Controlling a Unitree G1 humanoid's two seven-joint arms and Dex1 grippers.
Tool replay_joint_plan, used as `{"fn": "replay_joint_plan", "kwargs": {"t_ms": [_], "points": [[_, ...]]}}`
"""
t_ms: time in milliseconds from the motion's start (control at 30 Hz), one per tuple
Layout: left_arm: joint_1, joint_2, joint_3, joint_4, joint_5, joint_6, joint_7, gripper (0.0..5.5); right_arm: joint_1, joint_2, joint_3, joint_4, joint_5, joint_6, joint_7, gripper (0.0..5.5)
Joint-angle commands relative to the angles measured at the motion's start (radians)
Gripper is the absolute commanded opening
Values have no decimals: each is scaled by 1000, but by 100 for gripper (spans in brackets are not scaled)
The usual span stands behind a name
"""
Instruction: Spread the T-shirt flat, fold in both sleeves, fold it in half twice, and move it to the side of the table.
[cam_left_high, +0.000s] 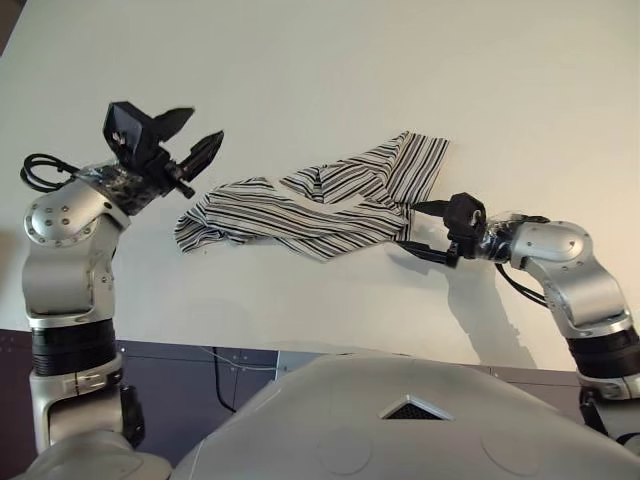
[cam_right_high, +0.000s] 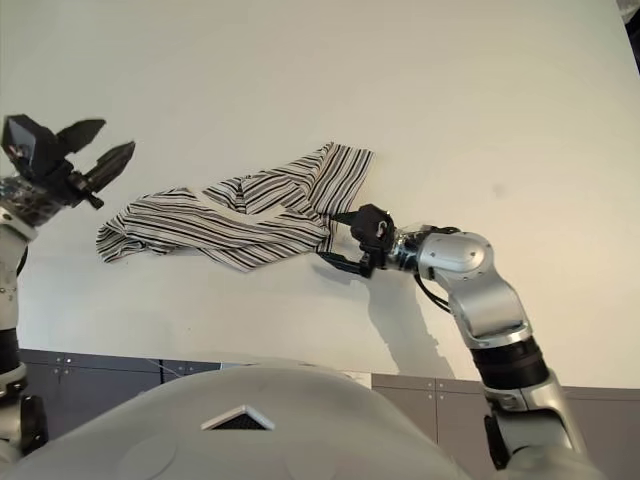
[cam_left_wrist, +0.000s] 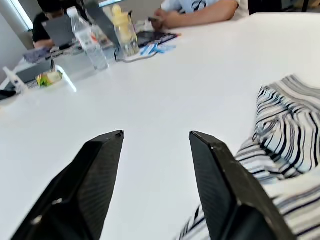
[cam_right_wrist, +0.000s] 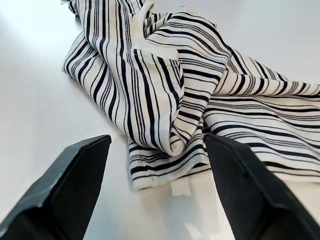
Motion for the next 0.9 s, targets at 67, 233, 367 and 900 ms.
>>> {"fn": "replay_joint_plan", "kwargs": {"t_ms": [67,233,367,900], "points": [[3,42,10,163,49,-83,-76,244,-19,45,43,20,-32,-14,-32,343],[-33,71,5,297,86,-160,-131,243,-25,47,45,36,-25,-8,-27,293],[-20,83,16,357,103,-200,-146,243,-21,29,15,19,8,10,-3,205],[-43,79,-9,396,135,-265,-164,243,-53,3,50,66,-36,-33,40,13]]}}
